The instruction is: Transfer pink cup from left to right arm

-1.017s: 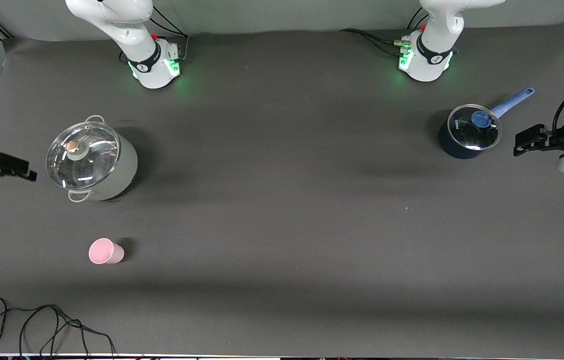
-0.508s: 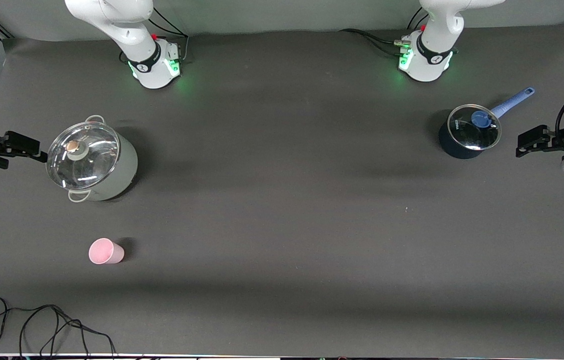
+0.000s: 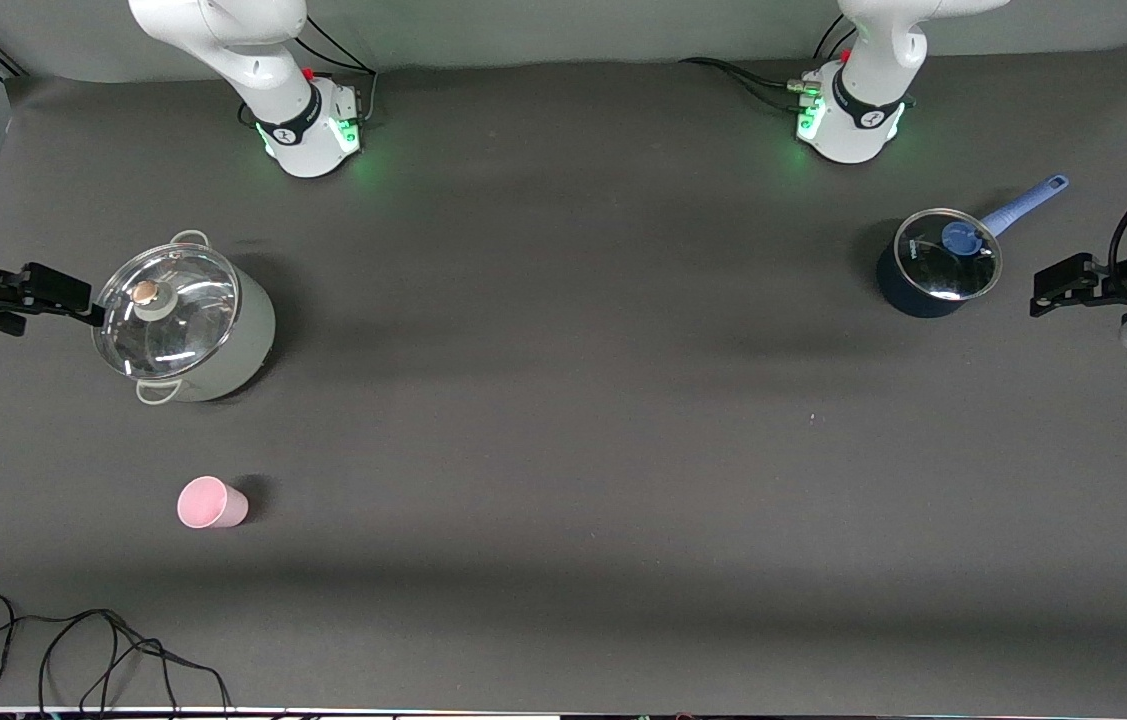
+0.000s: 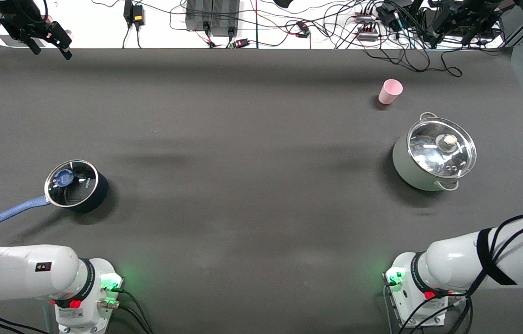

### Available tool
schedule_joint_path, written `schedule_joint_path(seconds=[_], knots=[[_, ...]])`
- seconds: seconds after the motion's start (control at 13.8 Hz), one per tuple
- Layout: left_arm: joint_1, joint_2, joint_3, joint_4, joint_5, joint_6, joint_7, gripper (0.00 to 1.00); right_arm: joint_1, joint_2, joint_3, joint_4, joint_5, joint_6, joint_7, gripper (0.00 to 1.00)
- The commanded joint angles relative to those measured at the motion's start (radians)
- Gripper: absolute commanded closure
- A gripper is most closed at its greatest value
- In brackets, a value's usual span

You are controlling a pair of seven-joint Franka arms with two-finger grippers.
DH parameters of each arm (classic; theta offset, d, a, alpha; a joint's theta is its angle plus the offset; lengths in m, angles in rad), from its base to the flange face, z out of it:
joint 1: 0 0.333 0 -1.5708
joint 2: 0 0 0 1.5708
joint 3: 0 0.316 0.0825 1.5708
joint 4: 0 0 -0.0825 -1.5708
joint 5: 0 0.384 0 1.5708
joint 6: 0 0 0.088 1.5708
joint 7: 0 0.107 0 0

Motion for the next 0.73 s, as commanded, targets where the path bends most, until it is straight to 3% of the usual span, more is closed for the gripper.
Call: schedule_joint_path(seconds=[0.0, 0.65], knots=[[0.007, -0.009, -0.009, -0.016, -0.005, 0.008, -0.021, 0.0, 0.009, -0.017, -0.006, -0.005, -0.042, 0.013, 0.078, 0.0], [0.011, -0.015, -0.007, -0.027, -0.01, -0.013, -0.061, 0.0, 0.004, -0.014, -0.006, -0.01, -0.03, 0.019, 0.111, 0.0]])
